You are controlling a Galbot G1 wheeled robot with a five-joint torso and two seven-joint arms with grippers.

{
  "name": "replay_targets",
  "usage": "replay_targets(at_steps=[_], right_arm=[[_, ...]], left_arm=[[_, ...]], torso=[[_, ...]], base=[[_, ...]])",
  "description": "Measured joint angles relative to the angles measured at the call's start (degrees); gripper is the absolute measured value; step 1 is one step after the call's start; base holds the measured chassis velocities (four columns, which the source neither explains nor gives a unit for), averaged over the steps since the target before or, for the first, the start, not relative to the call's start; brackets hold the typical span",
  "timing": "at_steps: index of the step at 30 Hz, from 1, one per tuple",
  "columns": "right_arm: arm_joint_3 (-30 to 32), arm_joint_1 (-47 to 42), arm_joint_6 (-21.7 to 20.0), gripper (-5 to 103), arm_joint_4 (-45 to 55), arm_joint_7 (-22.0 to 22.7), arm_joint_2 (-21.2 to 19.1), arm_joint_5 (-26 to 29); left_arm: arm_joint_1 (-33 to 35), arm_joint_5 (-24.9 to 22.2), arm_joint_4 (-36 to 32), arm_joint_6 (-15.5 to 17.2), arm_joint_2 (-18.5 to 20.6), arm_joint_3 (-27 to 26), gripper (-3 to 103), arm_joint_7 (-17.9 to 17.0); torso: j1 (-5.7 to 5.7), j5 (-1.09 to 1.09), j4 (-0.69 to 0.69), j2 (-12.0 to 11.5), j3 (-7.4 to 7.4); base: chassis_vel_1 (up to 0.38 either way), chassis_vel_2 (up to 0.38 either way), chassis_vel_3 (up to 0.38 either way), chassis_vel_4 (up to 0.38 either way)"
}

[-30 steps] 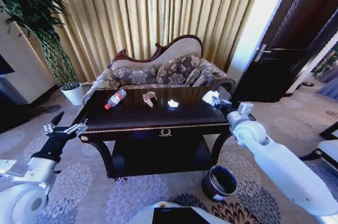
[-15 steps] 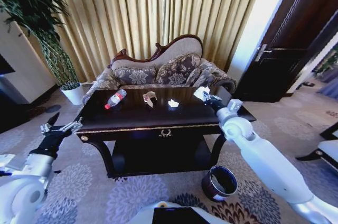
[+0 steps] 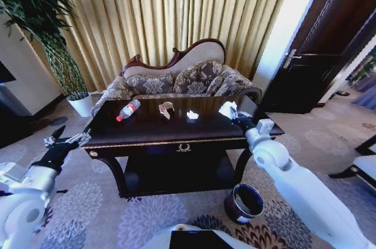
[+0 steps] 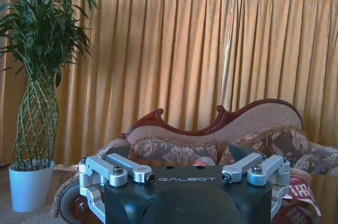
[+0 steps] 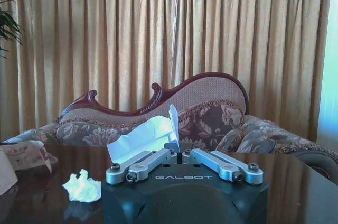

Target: Move to the front of the table and place the trash on the table into the trash bin.

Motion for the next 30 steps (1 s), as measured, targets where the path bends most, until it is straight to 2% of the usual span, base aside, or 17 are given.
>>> replay_targets(at_steps=[14, 30], right_arm=[[6.56, -8.98, -0.07, 0, 4.63, 0.13, 0.67, -0.05], [8.71, -11.39, 0.50, 0, 5.51, -0.06, 2.35, -1.41]], left_arm=[[0.95, -0.37, -0.94, -0.46, -0.50, 0.16, 100, 0.22], [1.35, -0.21, -1.66, -1.25, -0.76, 0.22, 100, 0.71]], torso=[[0.01, 0.00, 0.00, -0.01, 0.01], [-0.02, 0.00, 0.01, 0.01, 0.00]], base=[[0.048, -0.045, -0.045, 0.051], [0.140, -0.140, -0.145, 0.130]])
